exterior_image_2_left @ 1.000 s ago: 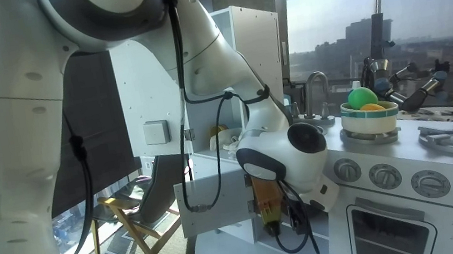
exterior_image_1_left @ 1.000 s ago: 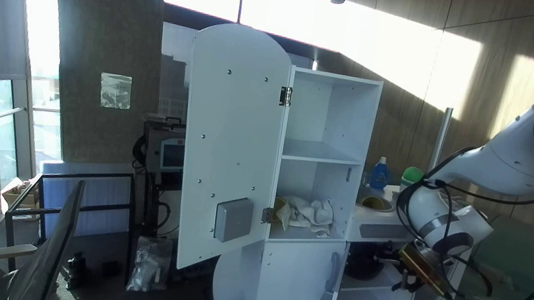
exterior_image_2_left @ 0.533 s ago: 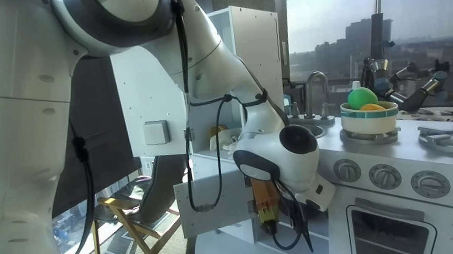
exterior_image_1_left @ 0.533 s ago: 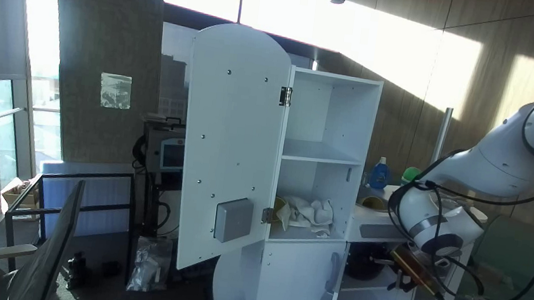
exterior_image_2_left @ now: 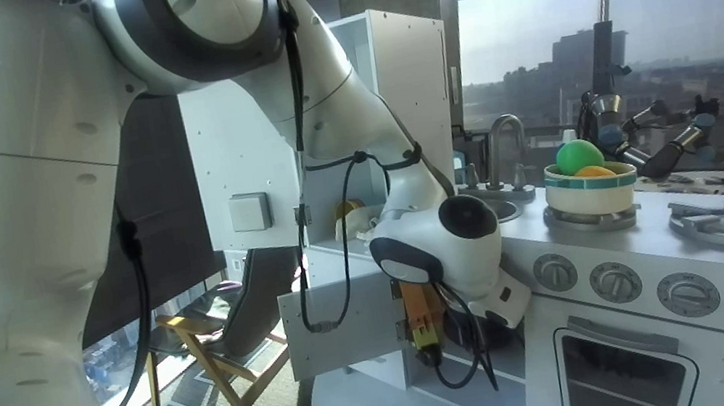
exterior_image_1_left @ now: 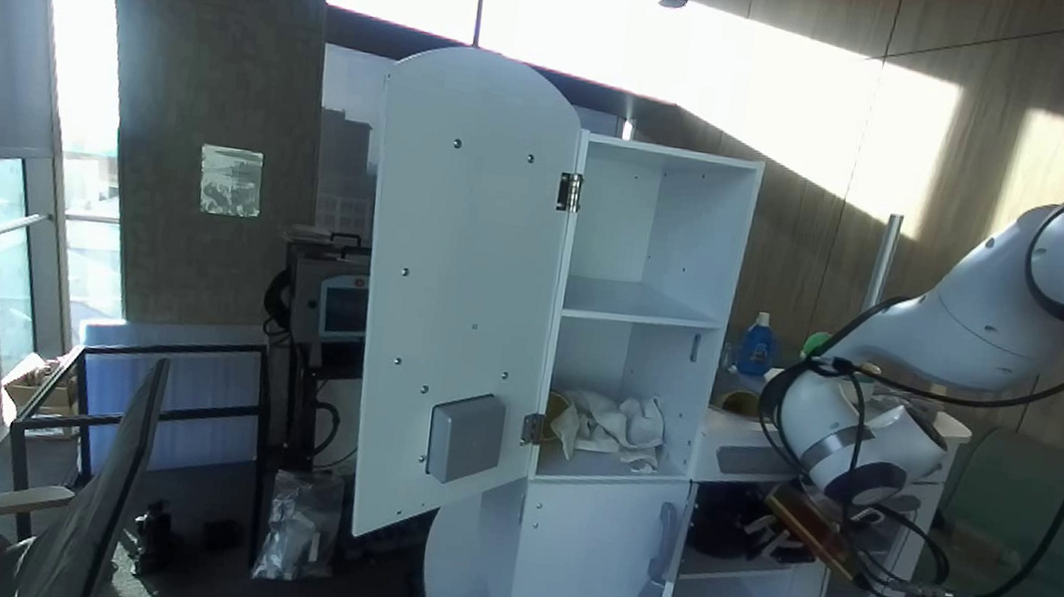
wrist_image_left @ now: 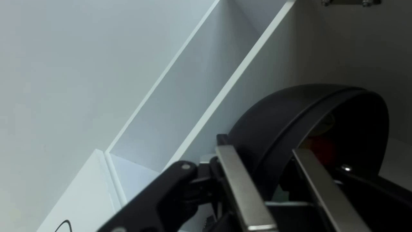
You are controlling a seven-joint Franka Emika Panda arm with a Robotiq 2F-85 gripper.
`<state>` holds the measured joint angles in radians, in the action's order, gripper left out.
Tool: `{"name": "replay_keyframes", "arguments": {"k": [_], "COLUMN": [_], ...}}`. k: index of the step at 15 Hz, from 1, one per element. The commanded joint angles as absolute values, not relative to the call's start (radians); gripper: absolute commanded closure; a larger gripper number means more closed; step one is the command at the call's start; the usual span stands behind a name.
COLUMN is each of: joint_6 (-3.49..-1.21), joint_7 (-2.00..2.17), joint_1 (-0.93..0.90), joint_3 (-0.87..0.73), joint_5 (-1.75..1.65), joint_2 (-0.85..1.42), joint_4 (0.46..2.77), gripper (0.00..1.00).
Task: Open the middle cabinet door, take the black bowl off the shelf and place it in the sink then close the cabinet door
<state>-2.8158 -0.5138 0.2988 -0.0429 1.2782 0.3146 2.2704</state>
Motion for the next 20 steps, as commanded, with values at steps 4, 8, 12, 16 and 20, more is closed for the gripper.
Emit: {"name": "replay_keyframes", "arguments": {"k": [4,8,12,16,20], "joint_6": [-2.808,-2.796,-2.809,-2.799,-2.770], "joint_7": [-0.382,-0.288,-0.104,-0.004,0.074], "joint_1": [0.287,0.277,0.229,0.239,0.245], "joint_3": [-0.082,-0.111,-0.180,-0.202,-0.245], "joint_5": [1.153,1.028,0.767,0.610,0.437], "joint_2": [0.285,0.272,0.237,0.186,0.140], "joint_4": [2.312,2.333,2.374,2.423,2.476], "gripper": [1.00,0.96,0.96,0.96,0.96]}}
